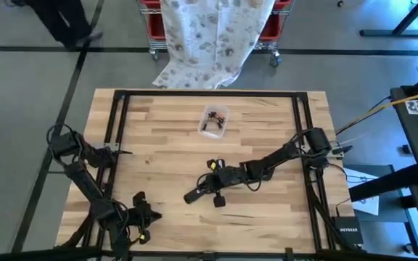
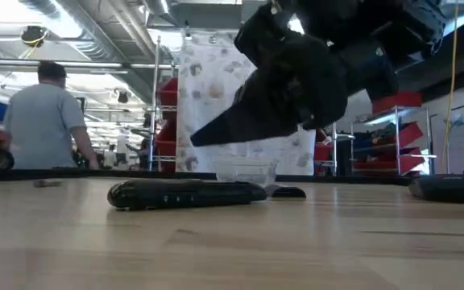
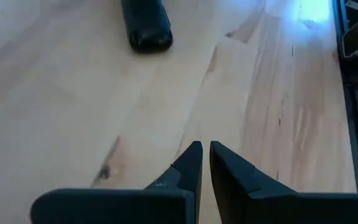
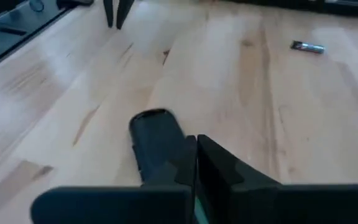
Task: Insert battery
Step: Insert the white battery into the remote control
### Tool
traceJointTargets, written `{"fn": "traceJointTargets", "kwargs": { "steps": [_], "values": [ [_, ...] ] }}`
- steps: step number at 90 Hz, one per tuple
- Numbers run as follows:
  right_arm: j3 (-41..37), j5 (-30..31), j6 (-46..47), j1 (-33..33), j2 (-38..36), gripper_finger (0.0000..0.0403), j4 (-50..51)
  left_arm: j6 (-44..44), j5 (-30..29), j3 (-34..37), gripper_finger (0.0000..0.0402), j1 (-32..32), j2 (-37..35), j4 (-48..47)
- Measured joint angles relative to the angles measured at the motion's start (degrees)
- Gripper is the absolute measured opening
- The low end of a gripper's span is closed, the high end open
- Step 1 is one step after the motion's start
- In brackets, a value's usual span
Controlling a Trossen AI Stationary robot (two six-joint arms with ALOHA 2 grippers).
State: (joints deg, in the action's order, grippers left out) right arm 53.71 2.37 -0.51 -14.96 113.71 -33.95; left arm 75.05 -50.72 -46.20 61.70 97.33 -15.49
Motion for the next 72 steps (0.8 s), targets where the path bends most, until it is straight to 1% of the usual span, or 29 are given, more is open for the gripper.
{"fn": "traceJointTargets", "kwargs": {
  "steps": [7,16,23,28,33,40,43,49,54,62,72],
  "values": [
    [1.3,0.0,0.0,0.0,-0.1,0.0001,0.3,5.1,-1.4,-0.9,0.0007,-1.7,-1.8,-9.7],
    [4.4,0.3,0.0,0.0,-0.1,0.0001,4.1,16.5,-0.3,-3.4,0.0002,-5.7,-4.9,-28.8],
    [7.8,3.5,0.0,-0.1,-0.4,0.0001,10.9,22.8,2.1,-5.0,0.0002,-9.7,-7.2,-42.3],
    [10.4,6.3,0.0,-0.1,-0.6,0.0000,17.3,25.3,3.9,-5.2,0.0002,-12.9,-8.8,-47.8],
    [13.5,8.2,0.0,-0.1,-0.6,0.0001,23.7,25.8,7.1,-5.1,0.0002,-16.2,-10.2,-51.7],
    [17.4,9.1,0.1,-0.1,-0.7,0.0003,33.0,22.1,12.7,-4.7,0.0004,-21.2,-12.2,-54.2],
    [18.6,9.0,0.1,0.0,-0.7,0.0004,35.6,20.0,15.2,-4.6,0.0008,-23.5,-13.0,-55.0],
    [19.9,8.6,0.2,-0.1,-0.7,0.0007,38.1,14.5,20.0,-4.2,0.0023,-28.6,-14.5,-55.7],
    [20.0,8.3,0.4,-0.4,-0.7,0.0009,38.0,8.8,23.2,-3.9,0.0038,-33.4,-15.4,-56.0],
    [20.0,7.5,0.5,-0.7,-0.7,0.0014,37.7,0.0,25.8,-3.9,0.0066,-41.3,-16.2,-56.8],
    [19.8,7.0,0.7,-1.4,-0.7,0.0019,37.1,-9.9,26.8,-3.9,0.0097,-53.3,-16.2,-59.4]
  ]
}}
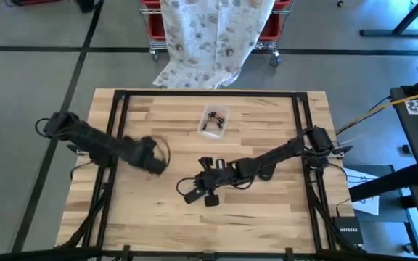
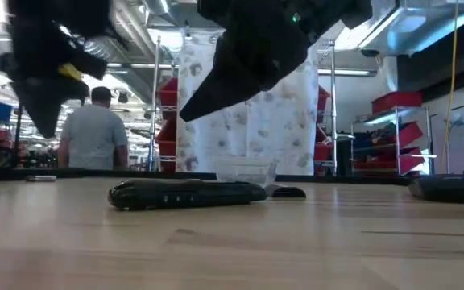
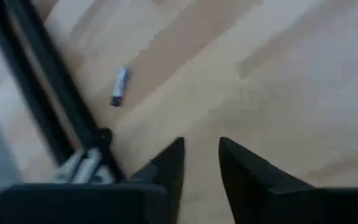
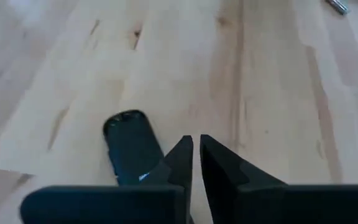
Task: Insert battery
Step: Insert the white battery into the remote control
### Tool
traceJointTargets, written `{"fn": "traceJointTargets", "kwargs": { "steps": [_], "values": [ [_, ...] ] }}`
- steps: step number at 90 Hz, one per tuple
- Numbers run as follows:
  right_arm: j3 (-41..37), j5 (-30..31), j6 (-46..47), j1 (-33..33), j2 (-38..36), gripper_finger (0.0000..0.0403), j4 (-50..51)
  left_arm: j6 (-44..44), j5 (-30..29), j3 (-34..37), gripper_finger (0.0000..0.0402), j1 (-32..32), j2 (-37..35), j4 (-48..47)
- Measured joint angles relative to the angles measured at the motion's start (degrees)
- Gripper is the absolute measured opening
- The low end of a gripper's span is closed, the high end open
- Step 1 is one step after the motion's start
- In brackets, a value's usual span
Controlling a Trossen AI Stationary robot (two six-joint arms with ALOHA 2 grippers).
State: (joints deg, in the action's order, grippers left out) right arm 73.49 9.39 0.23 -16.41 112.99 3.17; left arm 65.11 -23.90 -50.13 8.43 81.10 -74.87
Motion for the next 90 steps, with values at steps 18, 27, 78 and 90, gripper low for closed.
{"fn": "traceJointTargets", "kwargs": {
  "steps": [18,27,78,90],
  "values": [
    [-0.2,0.0,-0.1,-2.6,0.0,0.0021,0.1,-14.6,-2.2,0.0,0.0115,-25.9,0.6,-4.1],
    [-0.2,0.0,-0.2,-4.2,0.0,0.0021,0.2,-21.1,-6.5,0.0,0.0100,-36.1,1.1,-2.6],
    [-0.2,1.1,-0.5,-9.2,0.0,0.0021,0.1,-30.0,-13.9,10.1,0.0000,-45.1,6.4,13.0],
    [-0.2,1.1,-0.4,-9.2,0.0,0.0021,0.1,-29.4,-14.1,10.1,0.0000,-45.9,12.7,12.7]
  ]
}}
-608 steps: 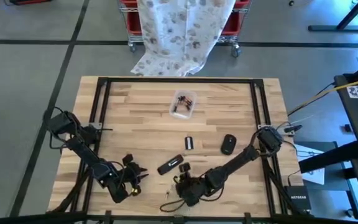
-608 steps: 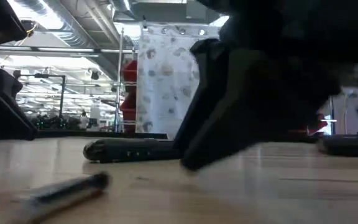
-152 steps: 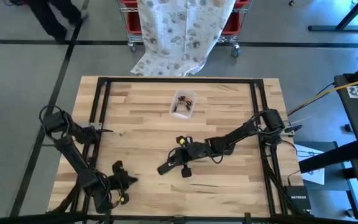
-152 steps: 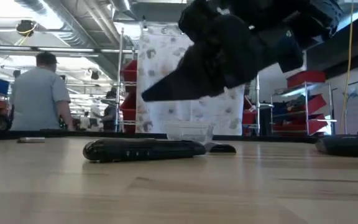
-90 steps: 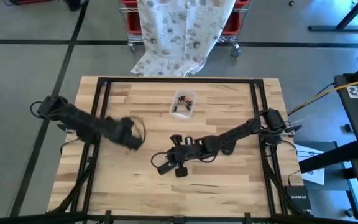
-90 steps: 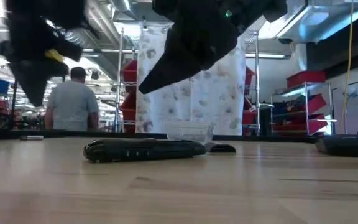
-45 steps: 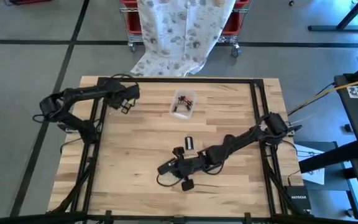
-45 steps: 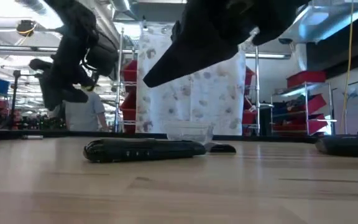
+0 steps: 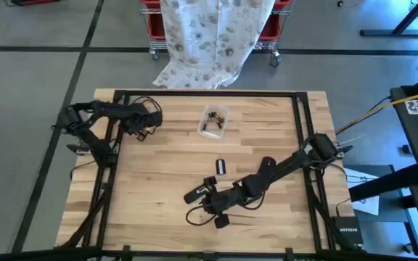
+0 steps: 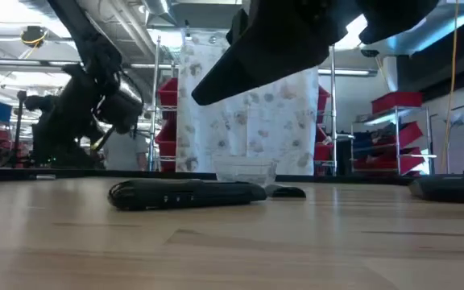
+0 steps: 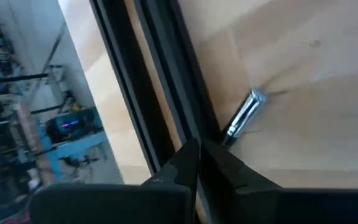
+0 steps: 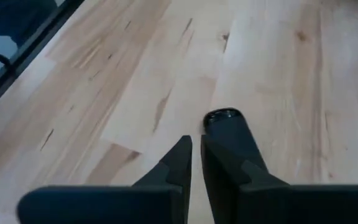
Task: Insert battery
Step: Insert the white battery into the remote control
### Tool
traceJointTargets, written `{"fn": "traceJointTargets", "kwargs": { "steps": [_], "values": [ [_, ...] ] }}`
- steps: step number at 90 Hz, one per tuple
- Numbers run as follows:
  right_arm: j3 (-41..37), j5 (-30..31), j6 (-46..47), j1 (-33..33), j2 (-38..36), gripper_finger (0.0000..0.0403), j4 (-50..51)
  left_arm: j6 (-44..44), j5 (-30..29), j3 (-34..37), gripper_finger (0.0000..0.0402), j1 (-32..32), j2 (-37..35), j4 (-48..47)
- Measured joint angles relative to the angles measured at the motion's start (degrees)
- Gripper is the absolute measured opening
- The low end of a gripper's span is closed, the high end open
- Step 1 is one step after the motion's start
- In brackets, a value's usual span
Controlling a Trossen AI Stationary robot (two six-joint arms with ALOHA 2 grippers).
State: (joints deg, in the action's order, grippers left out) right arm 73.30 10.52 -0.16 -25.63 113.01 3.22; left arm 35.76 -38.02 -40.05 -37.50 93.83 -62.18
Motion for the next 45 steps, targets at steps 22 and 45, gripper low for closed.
{"fn": "traceJointTargets", "kwargs": {
  "steps": [22,45],
  "values": [
    [0.0,-0.6,1.2,-0.6,0.0,0.0021,0.1,-2.1,-2.1,-0.2,0.0000,0.8,9.1,2.6],
    [0.0,-0.6,0.8,-0.6,0.0,0.0021,0.0,-5.7,2.1,-2.2,0.0000,6.5,6.2,9.2]
  ]
}}
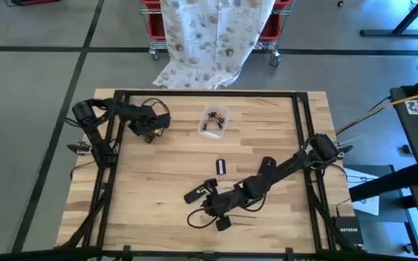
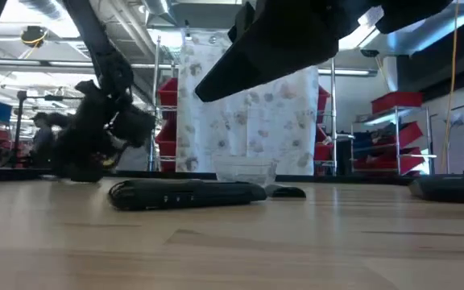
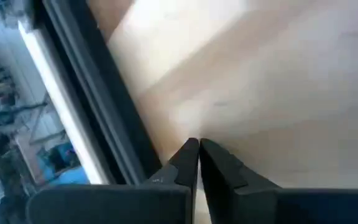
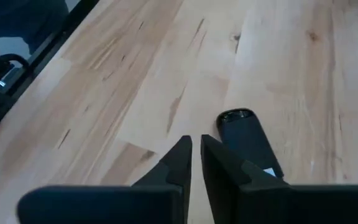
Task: Insert battery
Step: Insert the white battery into the remote control
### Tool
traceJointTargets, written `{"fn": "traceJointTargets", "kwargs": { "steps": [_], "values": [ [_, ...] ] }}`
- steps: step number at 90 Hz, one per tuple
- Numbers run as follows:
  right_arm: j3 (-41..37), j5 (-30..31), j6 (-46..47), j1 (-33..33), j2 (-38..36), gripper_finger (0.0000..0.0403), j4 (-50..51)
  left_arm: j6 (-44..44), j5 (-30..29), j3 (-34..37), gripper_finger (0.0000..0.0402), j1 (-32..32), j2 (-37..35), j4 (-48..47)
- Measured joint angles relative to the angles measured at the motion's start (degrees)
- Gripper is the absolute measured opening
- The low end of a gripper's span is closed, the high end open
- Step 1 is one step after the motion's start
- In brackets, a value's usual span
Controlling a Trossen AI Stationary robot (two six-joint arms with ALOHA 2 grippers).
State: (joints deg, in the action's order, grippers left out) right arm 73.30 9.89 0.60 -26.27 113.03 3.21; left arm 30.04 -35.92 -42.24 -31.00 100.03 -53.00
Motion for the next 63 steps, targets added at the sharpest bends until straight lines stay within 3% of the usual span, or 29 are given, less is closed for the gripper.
{"fn": "traceJointTargets", "kwargs": {
  "steps": [28,45,63],
  "values": [
    [0.0,0.1,-0.8,0.0,0.0,0.0021,-0.1,0.4,3.3,-5.6,0.0000,8.4,-4.3,-7.0],
    [0.0,0.9,-0.9,0.0,0.0,0.0021,-0.4,2.7,6.1,-9.2,0.0000,19.7,-9.8,-14.1],
    [0.1,10.6,3.6,0.5,3.4,0.0025,-8.3,18.6,9.3,-7.6,0.0000,34.5,-16.7,-20.0]
  ]
}}
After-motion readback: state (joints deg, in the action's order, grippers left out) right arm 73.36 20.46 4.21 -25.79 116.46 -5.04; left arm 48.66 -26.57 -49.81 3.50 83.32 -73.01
